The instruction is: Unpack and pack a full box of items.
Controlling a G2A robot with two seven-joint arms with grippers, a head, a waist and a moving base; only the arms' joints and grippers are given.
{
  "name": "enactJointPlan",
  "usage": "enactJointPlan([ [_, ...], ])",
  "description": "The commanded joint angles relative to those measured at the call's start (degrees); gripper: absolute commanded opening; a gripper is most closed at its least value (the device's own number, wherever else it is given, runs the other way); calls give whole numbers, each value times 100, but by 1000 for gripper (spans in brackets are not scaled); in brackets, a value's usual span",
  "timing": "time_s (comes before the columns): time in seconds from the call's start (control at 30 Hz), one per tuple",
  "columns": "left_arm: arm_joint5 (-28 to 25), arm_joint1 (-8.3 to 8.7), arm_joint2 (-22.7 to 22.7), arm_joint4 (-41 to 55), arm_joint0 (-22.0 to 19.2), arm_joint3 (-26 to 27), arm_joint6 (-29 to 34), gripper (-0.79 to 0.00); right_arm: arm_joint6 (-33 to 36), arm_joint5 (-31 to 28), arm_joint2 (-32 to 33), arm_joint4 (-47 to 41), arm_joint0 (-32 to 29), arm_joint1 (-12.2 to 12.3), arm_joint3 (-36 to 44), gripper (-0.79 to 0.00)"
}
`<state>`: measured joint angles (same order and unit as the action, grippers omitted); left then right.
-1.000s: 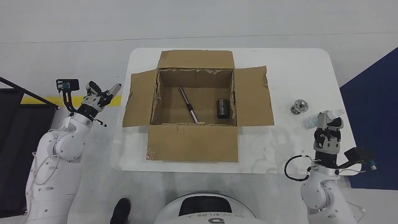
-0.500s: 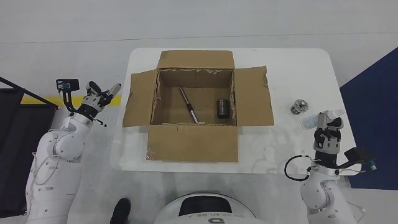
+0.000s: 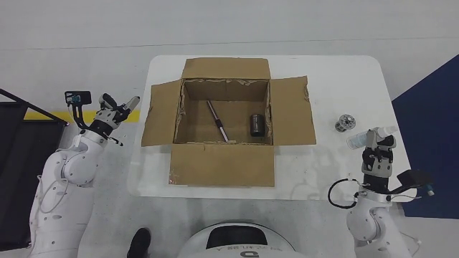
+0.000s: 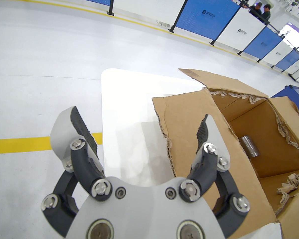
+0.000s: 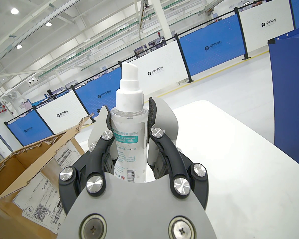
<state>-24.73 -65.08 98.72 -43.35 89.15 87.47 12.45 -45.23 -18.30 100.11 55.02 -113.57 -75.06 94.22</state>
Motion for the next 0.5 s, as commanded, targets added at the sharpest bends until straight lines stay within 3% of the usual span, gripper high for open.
enactJointPlan([
  [0.0,0,0,0,0,0,0,0,0,0,0,0,0,0,0,0,-785],
  [0.17,0,0,0,0,0,0,0,0,106,304,16,-82,172,-18,-99,-785],
  [0.33,0,0,0,0,0,0,0,0,-435,1323,-201,-22,707,-118,-620,-785],
  [0.47,0,0,0,0,0,0,0,0,-675,1563,-324,-13,1055,-166,-1135,-785],
])
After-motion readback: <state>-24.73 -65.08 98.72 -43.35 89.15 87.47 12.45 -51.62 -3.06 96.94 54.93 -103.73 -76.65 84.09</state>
